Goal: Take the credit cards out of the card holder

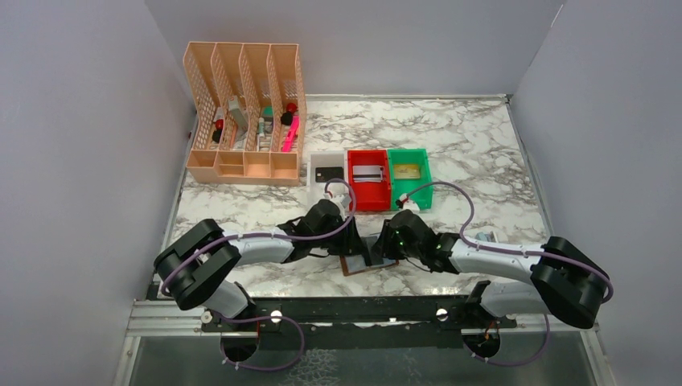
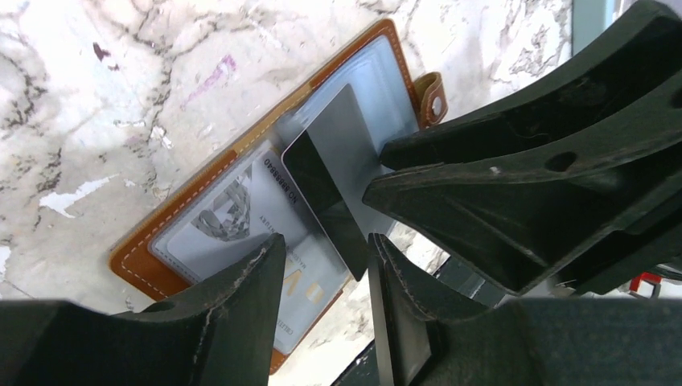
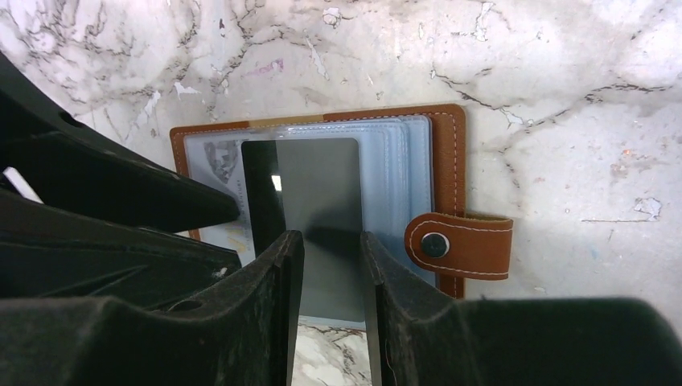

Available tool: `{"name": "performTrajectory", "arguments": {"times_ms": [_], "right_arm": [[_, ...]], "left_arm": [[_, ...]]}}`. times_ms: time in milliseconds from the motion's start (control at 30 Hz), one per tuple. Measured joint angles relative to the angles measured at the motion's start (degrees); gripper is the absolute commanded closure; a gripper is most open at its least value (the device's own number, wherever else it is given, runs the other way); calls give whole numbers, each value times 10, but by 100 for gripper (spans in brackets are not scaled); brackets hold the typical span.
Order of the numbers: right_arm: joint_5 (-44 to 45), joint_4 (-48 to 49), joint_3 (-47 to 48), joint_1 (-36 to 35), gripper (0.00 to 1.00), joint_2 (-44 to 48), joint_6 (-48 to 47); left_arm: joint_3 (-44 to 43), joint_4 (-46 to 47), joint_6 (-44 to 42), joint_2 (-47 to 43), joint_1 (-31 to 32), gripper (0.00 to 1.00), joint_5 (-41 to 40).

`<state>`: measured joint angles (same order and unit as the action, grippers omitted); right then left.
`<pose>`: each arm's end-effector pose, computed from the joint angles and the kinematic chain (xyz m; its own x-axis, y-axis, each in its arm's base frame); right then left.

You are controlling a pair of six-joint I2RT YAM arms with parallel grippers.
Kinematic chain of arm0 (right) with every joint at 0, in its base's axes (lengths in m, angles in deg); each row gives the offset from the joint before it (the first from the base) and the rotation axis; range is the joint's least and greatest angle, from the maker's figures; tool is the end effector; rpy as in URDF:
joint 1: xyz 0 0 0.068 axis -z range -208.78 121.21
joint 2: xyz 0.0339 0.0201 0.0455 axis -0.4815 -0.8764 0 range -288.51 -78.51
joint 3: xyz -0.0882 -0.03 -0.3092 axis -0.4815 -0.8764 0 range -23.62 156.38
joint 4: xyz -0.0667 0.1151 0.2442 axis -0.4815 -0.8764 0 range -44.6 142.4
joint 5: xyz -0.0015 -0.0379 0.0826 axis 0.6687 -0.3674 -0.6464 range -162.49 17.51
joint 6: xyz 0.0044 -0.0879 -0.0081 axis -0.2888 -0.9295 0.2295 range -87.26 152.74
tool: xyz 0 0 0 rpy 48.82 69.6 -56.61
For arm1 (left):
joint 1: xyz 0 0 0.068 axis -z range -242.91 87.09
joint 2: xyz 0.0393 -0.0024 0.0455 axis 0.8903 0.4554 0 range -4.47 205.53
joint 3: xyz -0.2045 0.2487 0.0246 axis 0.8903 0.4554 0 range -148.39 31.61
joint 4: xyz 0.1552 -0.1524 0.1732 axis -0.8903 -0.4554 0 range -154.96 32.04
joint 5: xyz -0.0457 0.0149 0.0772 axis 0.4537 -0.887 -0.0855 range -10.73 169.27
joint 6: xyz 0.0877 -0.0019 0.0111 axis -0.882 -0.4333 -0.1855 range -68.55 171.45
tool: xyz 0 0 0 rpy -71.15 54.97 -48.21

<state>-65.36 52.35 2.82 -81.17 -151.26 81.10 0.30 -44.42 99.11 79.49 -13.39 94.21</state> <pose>0.1641 0.1970 0.1564 -0.8418 0.1223 -0.5258 -0.1575 0.8760 0.4559 0.1860 -0.2491 0.1603 -0.9150 -0.0280 -0.4024 0.2797 0.6748 -0.6830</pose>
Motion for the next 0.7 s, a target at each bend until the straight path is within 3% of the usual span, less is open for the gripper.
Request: {"name": "performTrajectory", "arguments": {"times_ms": [467,700], "right_arm": [[1,22,-15,0,62,5,37],[1,23,-16,0,62,5,42]], "left_arm": [[7,47,23,37,13,70,0],[7,55,27,44,14,71,0]]}}
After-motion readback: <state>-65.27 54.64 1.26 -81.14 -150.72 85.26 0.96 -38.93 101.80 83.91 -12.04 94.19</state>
